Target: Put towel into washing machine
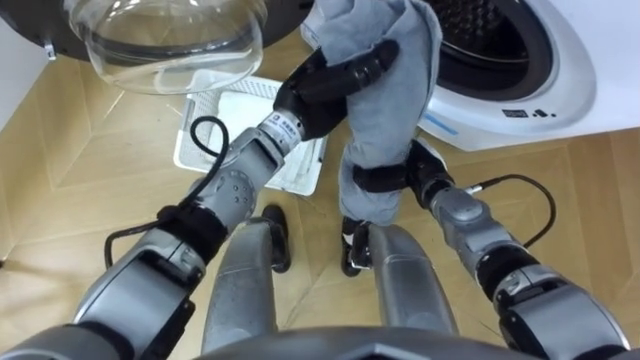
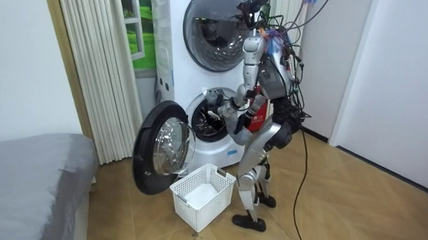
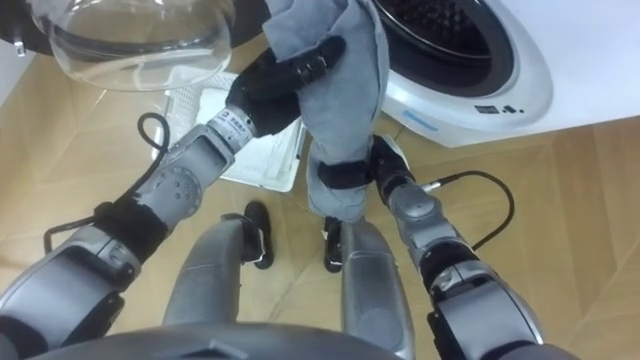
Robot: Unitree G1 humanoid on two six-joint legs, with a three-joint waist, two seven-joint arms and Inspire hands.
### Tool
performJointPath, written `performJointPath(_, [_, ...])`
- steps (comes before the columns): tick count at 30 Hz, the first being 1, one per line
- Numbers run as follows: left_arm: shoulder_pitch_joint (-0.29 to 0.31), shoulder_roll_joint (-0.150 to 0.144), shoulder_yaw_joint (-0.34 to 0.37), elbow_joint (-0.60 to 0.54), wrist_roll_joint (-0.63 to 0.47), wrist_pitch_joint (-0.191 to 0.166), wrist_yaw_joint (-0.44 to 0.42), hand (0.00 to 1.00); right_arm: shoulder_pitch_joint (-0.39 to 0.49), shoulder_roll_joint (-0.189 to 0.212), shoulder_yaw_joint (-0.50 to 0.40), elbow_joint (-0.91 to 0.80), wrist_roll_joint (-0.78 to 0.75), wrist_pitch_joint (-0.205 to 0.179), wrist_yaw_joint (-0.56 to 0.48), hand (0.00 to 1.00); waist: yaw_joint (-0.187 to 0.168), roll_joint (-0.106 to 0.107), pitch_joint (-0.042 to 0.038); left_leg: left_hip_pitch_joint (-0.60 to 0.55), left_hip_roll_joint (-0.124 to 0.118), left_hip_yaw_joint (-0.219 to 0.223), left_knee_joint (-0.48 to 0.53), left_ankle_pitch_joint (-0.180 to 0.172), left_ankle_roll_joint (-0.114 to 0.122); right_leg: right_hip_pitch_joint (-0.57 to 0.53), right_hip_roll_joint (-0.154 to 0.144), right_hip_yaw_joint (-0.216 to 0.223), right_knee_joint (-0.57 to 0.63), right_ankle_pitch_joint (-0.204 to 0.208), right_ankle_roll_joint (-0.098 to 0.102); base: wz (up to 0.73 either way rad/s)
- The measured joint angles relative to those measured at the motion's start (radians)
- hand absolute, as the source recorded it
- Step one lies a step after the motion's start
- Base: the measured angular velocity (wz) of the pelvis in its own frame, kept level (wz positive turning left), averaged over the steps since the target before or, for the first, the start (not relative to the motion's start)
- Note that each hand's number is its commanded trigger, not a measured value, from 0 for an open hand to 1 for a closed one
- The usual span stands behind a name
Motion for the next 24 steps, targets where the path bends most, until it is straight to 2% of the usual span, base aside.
performJointPath(4, [0.0,0.002,0.04,-0.028,-0.022,0.0,0.016,0.0,-0.005,0.0,-0.02,-0.005,-0.007,0.0,-0.002,1.0,0.009,0.005,0.0019,0.002,0.008,0.004,-0.009,0.0,-0.001,0.008,0.006,-0.004,-0.019,0.009,-0.001,-0.04])
performJointPath(9, [0.006,0.007,0.083,-0.026,-0.059,-0.001,0.031,0.0,0.002,-0.002,-0.028,-0.012,0.007,0.001,-0.03,1.0,0.051,0.015,0.0044,0.015,0.009,0.014,-0.022,0.002,-0.003,0.01,0.006,0.004,-0.02,0.01,-0.003,-0.03])
performJointPath(13, [0.084,0.027,0.136,-0.02,-0.048,-0.003,0.064,0.0,0.026,-0.018,-0.036,-0.009,0.003,0.032,-0.051,1.0,0.094,0.028,0.0057,0.04,0.005,0.018,-0.06,0.013,-0.012,0.029,0.007,0.001,-0.048,0.013,-0.007,0.03])
performJointPath(15, [0.125,0.036,0.177,-0.008,0.005,-0.017,0.082,0.0,0.049,-0.033,-0.057,0.005,-0.003,0.053,-0.057,1.0,0.115,0.028,0.0058,0.046,-0.006,0.018,-0.075,0.017,-0.014,0.032,0.004,0.0,-0.054,0.012,-0.009,0.07])
performJointPath(16, [0.159,0.05,0.194,0.008,0.038,-0.032,0.107,0.0,0.063,-0.041,-0.069,0.006,-0.001,0.066,-0.065,1.0,0.117,0.028,0.006,0.047,-0.009,0.018,-0.082,0.02,-0.015,0.029,0.001,0.001,-0.054,0.011,-0.008,0.04])
performJointPath(18, [0.203,0.073,0.215,0.033,0.129,-0.036,0.16,0.0,0.072,-0.057,-0.077,0.009,0.022,0.069,-0.078,1.0,0.123,0.027,0.0064,0.045,-0.009,0.025,-0.089,0.024,-0.015,0.018,-0.002,0.007,-0.054,0.011,-0.008,-0.04])
performJointPath(20, [0.221,0.069,0.235,0.102,0.316,-0.037,0.235,0.0,0.069,-0.077,-0.087,0.032,0.078,0.087,-0.099,1.0,0.142,0.027,0.0067,0.044,-0.012,0.034,-0.098,0.026,-0.014,0.01,-0.006,0.01,-0.051,0.01,-0.008,-0.05])
performJointPath(21, [0.227,0.069,0.238,0.112,0.362,-0.037,0.254,0.0,0.067,-0.079,-0.087,0.037,0.085,0.09,-0.103,1.0,0.142,0.025,0.0075,0.044,-0.012,0.034,-0.1,0.027,-0.015,0.01,-0.007,0.01,-0.052,0.01,-0.007,0.0])
performJointPath(23, [0.256,0.075,0.24,0.12,0.538,-0.041,0.321,0.0,0.053,-0.088,-0.095,0.061,0.126,0.092,-0.105,1.0,0.143,0.013,0.0154,0.042,-0.017,0.037,-0.102,0.027,-0.015,0.003,-0.007,0.017,-0.053,0.01,-0.007,-0.02])
performJointPath(24, [0.259,0.075,0.239,0.125,0.576,-0.044,0.335,0.0,0.05,-0.093,-0.098,0.06,0.132,0.095,-0.105,1.0,0.142,0.011,0.0165,0.042,-0.019,0.037,-0.104,0.028,-0.014,0.0,-0.009,0.018,-0.052,0.009,-0.006,0.0])
